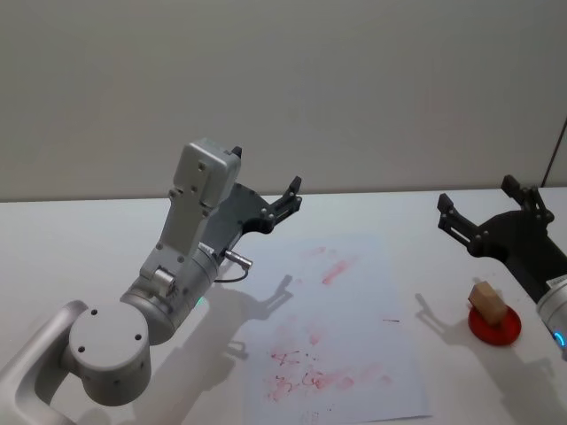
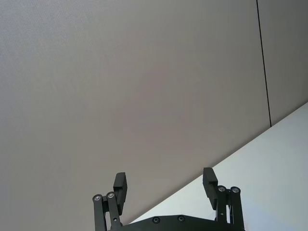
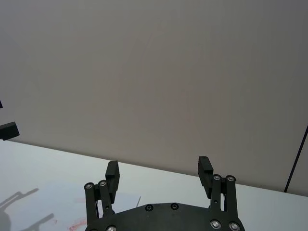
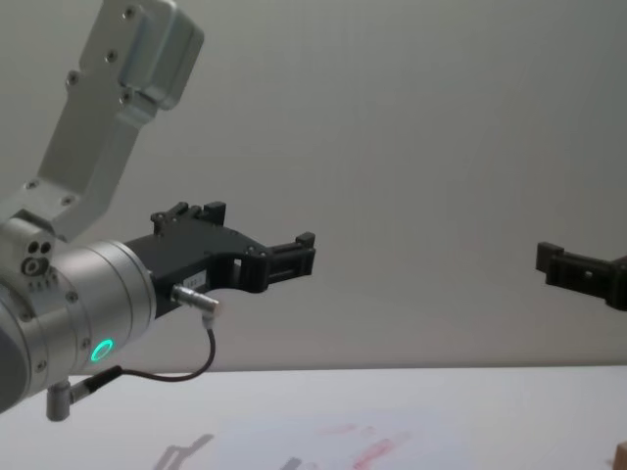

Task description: Use the one hand to pick up the stamp and affix it onto the A4 paper.

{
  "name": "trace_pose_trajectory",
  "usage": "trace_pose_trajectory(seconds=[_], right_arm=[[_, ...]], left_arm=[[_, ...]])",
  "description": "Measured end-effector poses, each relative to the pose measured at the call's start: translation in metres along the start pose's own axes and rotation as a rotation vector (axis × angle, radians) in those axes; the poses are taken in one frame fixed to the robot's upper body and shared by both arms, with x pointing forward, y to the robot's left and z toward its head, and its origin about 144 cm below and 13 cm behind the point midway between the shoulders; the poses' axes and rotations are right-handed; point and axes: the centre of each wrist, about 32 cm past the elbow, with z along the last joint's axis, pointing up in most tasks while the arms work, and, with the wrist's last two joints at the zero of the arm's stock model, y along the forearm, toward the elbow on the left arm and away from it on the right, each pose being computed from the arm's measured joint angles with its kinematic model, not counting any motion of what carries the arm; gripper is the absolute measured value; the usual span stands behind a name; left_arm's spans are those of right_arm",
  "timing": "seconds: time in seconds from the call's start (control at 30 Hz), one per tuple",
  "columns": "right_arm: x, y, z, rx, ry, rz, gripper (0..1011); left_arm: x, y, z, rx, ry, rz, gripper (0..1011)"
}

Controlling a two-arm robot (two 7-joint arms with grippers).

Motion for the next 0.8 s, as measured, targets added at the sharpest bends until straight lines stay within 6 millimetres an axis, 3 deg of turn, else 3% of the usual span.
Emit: trace_pose_trajectory(seconds=[0.8], right_arm=[[0.0001,0.0,-0.0001,0.0,0.0,0.0,1001]], left_arm=[[0.0,0.0,0.0,0.0,0.0,0.0,1001]])
